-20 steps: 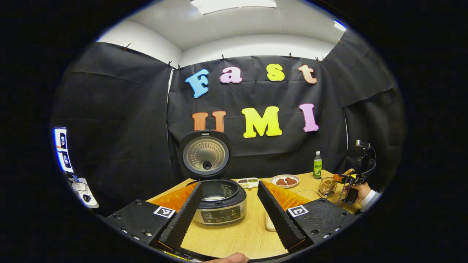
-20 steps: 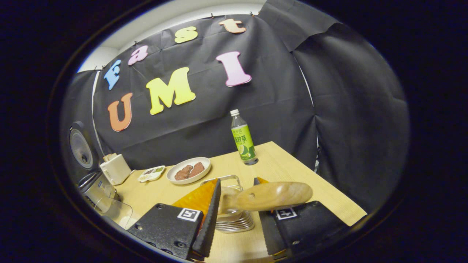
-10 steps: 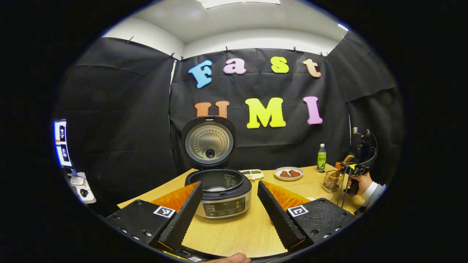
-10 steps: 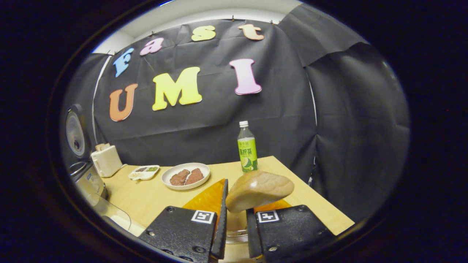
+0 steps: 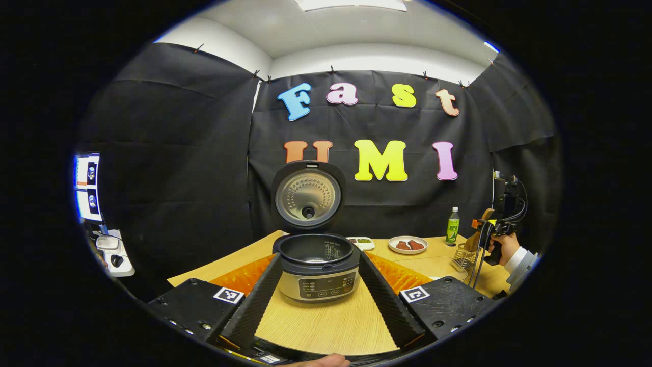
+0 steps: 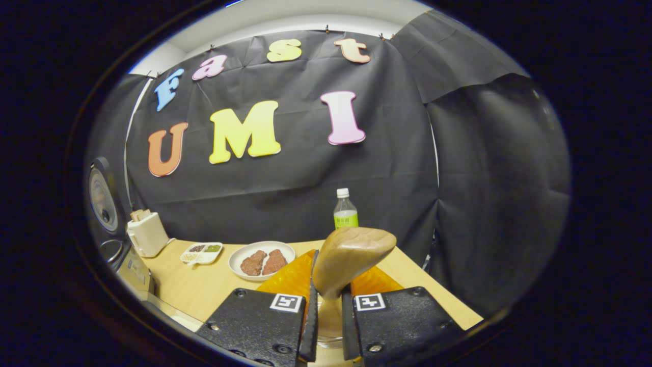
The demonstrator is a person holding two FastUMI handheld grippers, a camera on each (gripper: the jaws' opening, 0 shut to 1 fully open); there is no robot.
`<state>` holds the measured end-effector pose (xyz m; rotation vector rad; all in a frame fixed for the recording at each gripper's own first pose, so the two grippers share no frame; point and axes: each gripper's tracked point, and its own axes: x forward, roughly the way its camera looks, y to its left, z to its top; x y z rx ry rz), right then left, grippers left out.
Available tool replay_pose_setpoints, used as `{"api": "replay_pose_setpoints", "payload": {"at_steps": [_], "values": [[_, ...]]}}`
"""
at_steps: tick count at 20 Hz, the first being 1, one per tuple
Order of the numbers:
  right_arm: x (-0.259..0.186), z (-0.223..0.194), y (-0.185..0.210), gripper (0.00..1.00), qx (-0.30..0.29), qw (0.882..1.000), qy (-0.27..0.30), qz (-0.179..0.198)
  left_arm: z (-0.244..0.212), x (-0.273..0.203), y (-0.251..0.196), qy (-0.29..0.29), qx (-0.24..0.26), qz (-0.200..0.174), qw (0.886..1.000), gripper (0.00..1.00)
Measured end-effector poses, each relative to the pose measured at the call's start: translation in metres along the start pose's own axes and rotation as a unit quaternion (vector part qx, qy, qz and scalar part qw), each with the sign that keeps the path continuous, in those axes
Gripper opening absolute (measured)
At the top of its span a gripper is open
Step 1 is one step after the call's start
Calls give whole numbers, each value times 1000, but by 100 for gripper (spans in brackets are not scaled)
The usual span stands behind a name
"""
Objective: Close the left gripper, press the button to open the rice cooker; take a wooden spoon from the chopstick holder with the right hand, scoop a spoonful of rice and pour it into the rice cooker, then put the wooden spoon back into the chopstick holder.
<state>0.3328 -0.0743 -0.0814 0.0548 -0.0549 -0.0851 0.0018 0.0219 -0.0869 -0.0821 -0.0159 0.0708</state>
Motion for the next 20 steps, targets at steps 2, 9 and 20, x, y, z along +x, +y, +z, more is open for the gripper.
{"api": "replay_pose_setpoints", "payload": {"at_steps": [2,9,20], "values": [[-16,20,4,24,-2,1000,-18,2,-5,-3,2,5,-1,-2,1000,96],[-75,46,55,19,-53,998,-15,40,-9,-19,-2,14,-2,-20,1000,96],[-139,0,196,16,-90,983,9,159,-8,-37,10,14,-10,-22,1000,88]]}}
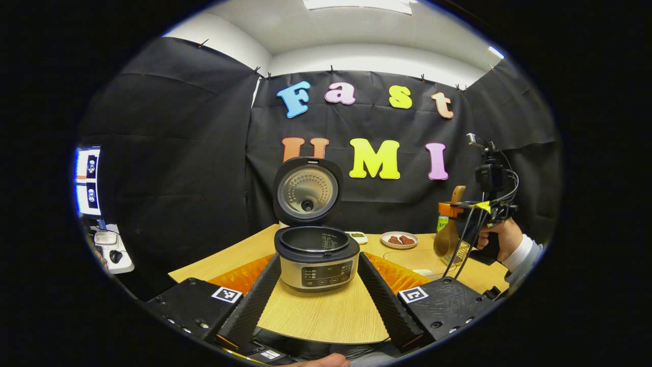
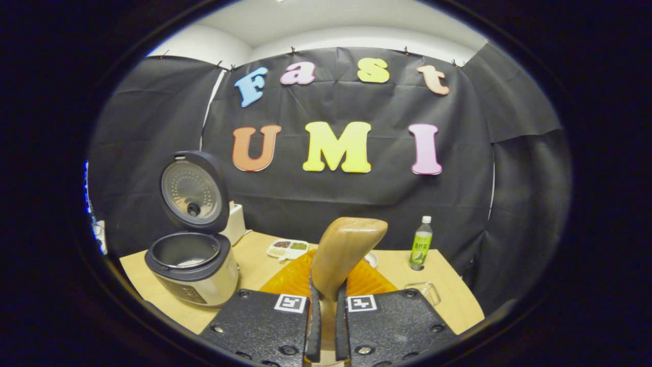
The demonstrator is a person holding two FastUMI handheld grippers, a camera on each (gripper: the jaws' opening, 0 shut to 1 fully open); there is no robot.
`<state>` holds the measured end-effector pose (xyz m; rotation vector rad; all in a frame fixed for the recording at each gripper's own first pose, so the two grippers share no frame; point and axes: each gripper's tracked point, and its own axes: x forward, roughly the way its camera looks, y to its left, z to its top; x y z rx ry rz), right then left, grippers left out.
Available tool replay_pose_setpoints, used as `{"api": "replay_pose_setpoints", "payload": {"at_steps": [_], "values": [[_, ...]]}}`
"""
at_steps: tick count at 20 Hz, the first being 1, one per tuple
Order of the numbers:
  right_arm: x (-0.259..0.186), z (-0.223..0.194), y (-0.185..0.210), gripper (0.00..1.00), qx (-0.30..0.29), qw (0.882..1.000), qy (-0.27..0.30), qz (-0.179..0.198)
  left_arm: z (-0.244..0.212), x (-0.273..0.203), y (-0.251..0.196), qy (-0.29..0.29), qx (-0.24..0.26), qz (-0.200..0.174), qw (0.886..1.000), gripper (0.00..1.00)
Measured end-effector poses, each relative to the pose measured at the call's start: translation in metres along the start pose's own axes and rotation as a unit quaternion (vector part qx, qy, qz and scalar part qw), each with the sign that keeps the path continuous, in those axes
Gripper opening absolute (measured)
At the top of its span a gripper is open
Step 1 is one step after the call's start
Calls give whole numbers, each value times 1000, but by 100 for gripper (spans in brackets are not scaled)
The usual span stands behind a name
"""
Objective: Close the left gripper, press the button to open the rice cooker; take a wooden spoon from the chopstick holder with the right hand, scoop a spoonful of rice and pour it into the rice cooker, then put the wooden spoon back into the chopstick holder.
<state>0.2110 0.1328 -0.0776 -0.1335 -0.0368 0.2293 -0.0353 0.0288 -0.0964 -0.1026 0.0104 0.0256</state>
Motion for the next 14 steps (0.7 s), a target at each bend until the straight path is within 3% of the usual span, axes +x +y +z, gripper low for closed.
{"api": "replay_pose_setpoints", "payload": {"at_steps": [1,8,11,14], "values": [[3,-10,7,16,-7,1000,6,1,0,-1,3,1,0,1,1000,96],[13,-64,9,16,-48,998,32,-28,7,-5,16,-2,0,11,1000,96],[15,-70,1,16,-75,995,24,-54,9,-6,3,2,-14,-13,1000,96],[20,-99,4,16,-61,996,47,-47,14,-7,-3,-4,-9,-25,1000,94]]}}
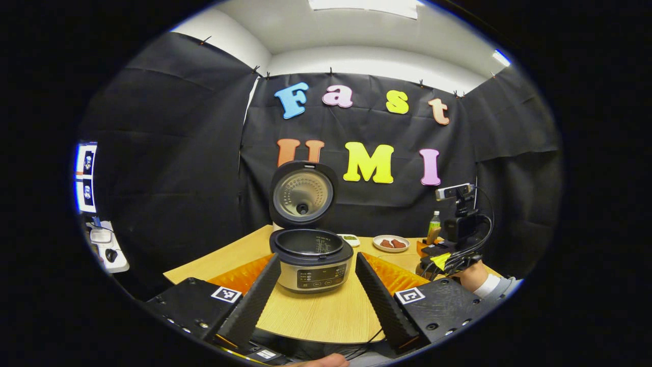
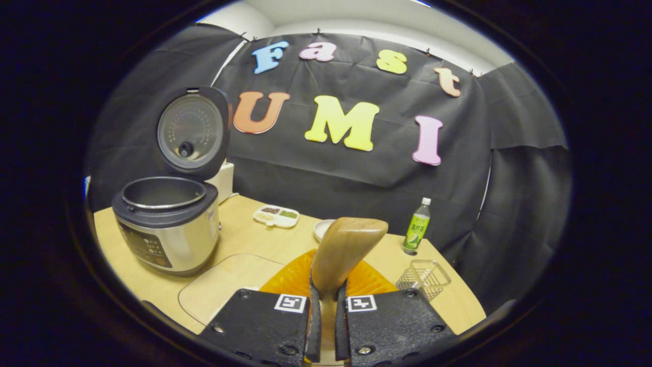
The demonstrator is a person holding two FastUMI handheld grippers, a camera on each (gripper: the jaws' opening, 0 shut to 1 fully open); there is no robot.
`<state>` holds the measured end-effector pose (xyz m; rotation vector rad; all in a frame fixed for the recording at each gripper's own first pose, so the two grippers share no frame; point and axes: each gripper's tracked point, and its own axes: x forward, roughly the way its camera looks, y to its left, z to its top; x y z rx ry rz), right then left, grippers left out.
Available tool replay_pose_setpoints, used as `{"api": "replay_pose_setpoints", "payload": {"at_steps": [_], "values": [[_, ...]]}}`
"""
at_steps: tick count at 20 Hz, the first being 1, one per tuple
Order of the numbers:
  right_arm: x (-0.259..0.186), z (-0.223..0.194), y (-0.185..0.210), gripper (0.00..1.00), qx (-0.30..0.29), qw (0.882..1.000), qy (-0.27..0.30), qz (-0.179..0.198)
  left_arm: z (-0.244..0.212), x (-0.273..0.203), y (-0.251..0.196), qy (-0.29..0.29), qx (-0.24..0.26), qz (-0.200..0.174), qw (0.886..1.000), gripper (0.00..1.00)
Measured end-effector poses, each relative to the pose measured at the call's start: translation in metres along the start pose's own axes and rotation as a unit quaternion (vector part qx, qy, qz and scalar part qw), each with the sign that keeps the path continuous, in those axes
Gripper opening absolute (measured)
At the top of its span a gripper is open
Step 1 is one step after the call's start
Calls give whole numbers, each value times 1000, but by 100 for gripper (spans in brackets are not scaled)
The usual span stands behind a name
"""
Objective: Close the left gripper, press the button to open the rice cooker; take a wooden spoon from the chopstick holder with the right hand, scoop a spoonful of rice and pour it into the rice cooker, then put the wooden spoon back into the chopstick holder.
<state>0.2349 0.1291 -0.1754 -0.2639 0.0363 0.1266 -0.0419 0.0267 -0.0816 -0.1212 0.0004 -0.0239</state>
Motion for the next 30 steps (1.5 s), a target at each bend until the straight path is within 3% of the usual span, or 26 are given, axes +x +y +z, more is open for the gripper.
{"api": "replay_pose_setpoints", "payload": {"at_steps": [3,5,10,16,19,25,28,30], "values": [[-2,0,14,16,30,999,-2,11,0,1,-4,-3,9,-7,1000,94],[-3,-7,37,16,73,996,12,47,0,0,-8,-4,10,-14,1000,94],[-3,-5,60,16,186,977,32,99,6,-2,9,-21,12,7,1000,94],[5,-5,62,16,338,927,68,144,-1,-3,15,-15,6,8,1000,94],[7,-7,56,16,409,895,78,158,-6,-3,18,-13,7,11,1000,94],[1,1,25,15,522,838,58,151,-12,0,18,-2,11,10,1000,94],[2,-2,8,15,558,818,42,132,-12,0,16,-2,13,10,1000,94],[0,-8,-3,16,586,800,41,121,-11,-1,15,-3,15,9,1000,94]]}}
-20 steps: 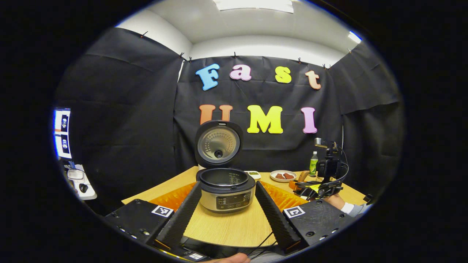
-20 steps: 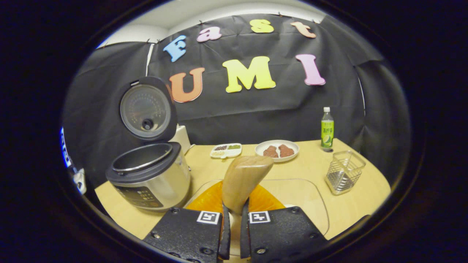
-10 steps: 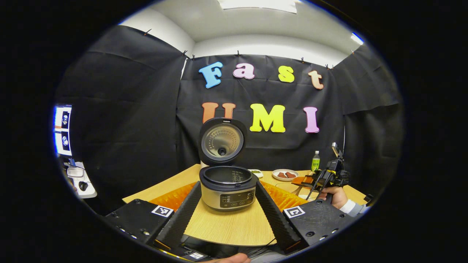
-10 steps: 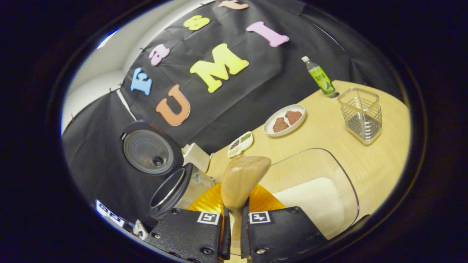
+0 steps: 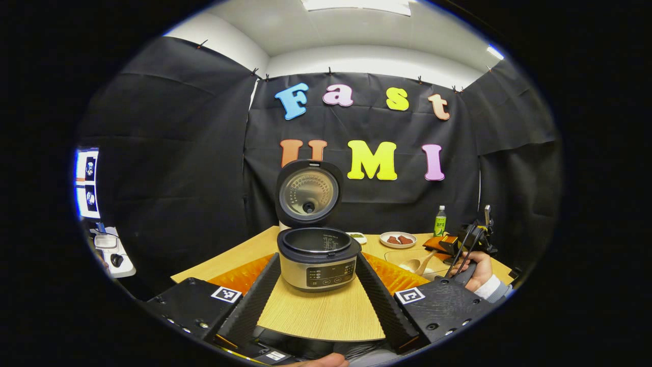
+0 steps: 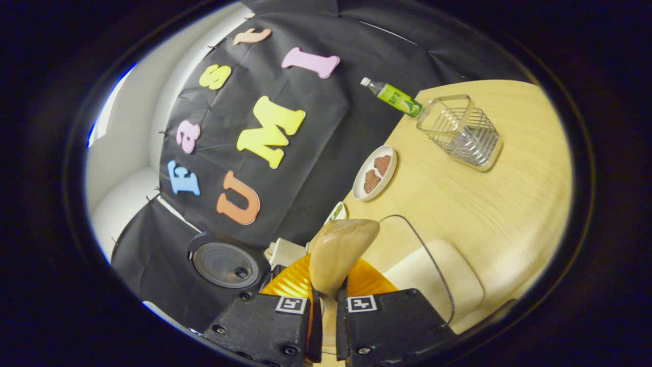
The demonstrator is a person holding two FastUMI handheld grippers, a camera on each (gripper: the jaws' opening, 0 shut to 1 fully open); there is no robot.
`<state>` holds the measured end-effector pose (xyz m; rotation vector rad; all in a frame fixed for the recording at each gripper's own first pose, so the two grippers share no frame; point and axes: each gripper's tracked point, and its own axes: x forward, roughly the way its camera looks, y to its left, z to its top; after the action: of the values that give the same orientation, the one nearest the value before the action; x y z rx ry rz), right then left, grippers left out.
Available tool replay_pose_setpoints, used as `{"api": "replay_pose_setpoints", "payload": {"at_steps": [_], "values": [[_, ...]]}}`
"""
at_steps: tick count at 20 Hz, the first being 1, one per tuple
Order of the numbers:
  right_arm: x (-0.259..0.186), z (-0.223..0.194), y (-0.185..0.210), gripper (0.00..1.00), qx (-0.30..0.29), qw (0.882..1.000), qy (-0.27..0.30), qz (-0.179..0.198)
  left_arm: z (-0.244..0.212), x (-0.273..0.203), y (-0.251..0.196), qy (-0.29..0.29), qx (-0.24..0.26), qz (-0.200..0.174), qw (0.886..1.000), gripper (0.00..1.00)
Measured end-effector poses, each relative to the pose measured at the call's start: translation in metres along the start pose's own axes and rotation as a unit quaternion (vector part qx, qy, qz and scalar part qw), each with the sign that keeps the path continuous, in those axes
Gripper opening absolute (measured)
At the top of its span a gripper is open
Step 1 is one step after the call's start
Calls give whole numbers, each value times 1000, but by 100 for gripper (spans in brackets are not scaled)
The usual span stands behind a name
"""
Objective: Close the left gripper, press the button to open the rice cooker; take a wooden spoon from the chopstick holder with the right hand, scoop a spoonful of rice and pour it into the rice cooker, then put the wooden spoon back into the chopstick holder.
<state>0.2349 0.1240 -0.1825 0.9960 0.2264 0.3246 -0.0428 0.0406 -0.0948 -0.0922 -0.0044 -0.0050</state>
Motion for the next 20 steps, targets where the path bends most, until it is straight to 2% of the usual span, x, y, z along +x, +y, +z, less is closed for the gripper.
{"api": "replay_pose_setpoints", "payload": {"at_steps": [6,11,17,20], "values": [[-24,20,1,15,119,991,-27,46,-3,-2,-3,1,0,-3,1000,94],[-36,35,10,15,226,968,-44,95,-3,-4,-3,2,7,-8,1000,94],[-44,27,52,15,265,956,-29,124,3,-8,3,7,4,-11,1000,95],[-39,19,77,15,260,956,-23,134,9,-11,12,-2,26,-2,1000,94]]}}
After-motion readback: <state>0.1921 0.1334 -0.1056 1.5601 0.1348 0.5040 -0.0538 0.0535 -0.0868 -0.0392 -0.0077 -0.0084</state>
